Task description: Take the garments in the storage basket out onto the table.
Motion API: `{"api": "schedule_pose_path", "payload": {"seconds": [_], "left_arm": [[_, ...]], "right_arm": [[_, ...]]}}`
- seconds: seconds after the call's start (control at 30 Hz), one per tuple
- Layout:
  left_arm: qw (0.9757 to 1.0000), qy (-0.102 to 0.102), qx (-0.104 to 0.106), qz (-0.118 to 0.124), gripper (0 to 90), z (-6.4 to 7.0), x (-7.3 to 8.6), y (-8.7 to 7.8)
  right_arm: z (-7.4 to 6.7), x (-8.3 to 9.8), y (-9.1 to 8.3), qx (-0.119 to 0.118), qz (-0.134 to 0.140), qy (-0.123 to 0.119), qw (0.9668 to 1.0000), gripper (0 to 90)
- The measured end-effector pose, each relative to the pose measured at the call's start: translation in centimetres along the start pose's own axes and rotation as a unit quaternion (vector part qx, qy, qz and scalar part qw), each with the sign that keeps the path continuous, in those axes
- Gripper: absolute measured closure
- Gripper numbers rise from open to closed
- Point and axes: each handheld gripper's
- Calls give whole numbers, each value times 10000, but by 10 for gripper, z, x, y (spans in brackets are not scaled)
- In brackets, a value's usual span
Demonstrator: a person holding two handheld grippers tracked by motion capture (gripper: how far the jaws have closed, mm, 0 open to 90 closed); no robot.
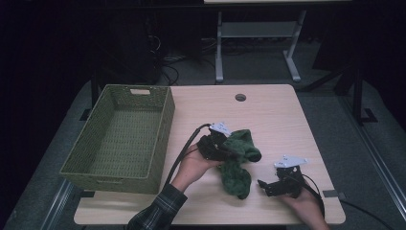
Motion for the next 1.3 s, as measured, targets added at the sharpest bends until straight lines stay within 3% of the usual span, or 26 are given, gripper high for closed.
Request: {"api": "schedule_pose_path", "payload": {"seconds": [0.37,0.47,0.53,0.73,0.83,1.3], "left_arm": [[9993,-86,-83,-365,805,-11,23,32],[9990,-69,-120,-415,755,-13,28,40],[9989,5,-143,-446,663,-14,28,40],[9997,121,-151,-177,463,-8,22,20],[9997,173,-146,-82,416,-5,20,9],[9993,339,-4,137,429,24,41,-28]], "right_arm": [[0,0,0,-2,-1,-7,10000,0],[0,0,0,-2,0,-7,10000,0],[0,0,0,-2,0,-8,10000,0],[0,0,0,-1,-2,-5,10000,0],[0,0,0,-2,-2,-5,10000,0],[0,0,0,20,8,-16,10000,0]]}}
Point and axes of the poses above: each handheld gripper's, and its own axes: y roughly forward along the jaws, x roughly out of its underside, z roughly to its right
